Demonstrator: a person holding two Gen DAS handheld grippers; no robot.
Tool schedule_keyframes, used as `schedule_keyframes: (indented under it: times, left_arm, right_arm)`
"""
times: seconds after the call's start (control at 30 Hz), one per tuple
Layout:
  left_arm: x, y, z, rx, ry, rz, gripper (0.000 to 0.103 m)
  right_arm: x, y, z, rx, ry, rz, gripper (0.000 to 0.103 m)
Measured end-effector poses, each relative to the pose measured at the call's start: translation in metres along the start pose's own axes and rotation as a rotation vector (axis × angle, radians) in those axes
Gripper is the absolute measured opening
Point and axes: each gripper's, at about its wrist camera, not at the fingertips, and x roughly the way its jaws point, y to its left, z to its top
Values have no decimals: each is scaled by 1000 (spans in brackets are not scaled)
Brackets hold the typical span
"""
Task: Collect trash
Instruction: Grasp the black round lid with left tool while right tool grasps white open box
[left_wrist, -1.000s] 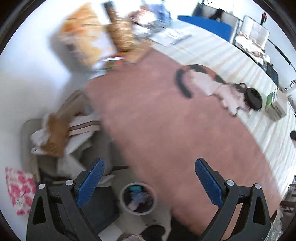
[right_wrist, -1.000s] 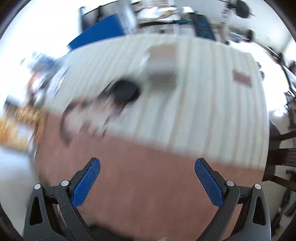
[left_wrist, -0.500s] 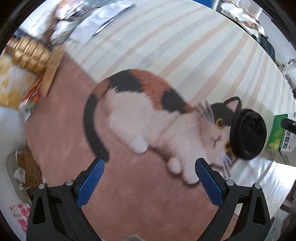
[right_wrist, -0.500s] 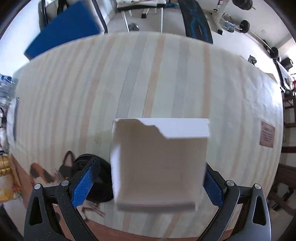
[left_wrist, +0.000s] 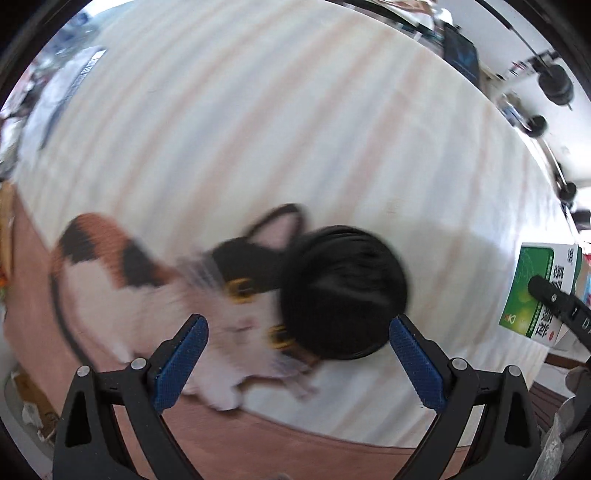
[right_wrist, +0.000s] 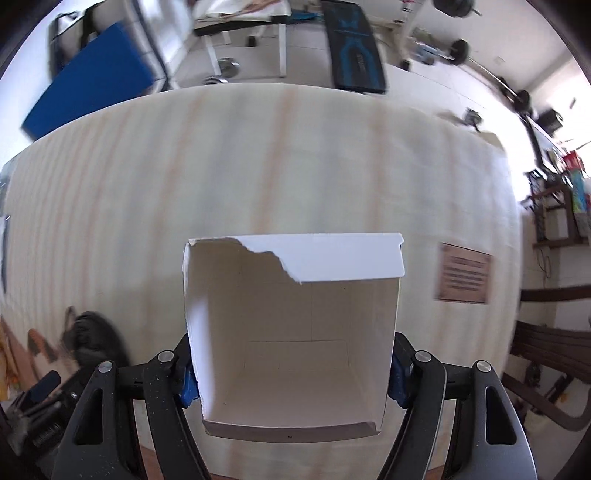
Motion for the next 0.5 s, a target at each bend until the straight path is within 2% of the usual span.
schedule_keyframes:
  times: [0.1,0.23,0.27,0.3,0.4,0.5]
  left_arm:
    - [9,-18,6,25,23,-9,99]
    - [18,-38,11,63,17,35,99]
    - [20,-42,14,65,11,38,97]
    - [21,-43,13,67,4,50,88]
    - [22,-45,7,72,-13,51,88]
    - [19,-33,-2,76,-37,62,88]
  right_arm:
    - [7,-26,4,35,30,-22,77]
    - [19,-38,6,39,58,-17,77]
    - [21,-39,6,36,59,-21,78]
    - [22,-37,7,28,63,-33,79]
    - [31,-34,8,15,87,-60,80]
    - [39,-25,9,22,106,-50,81]
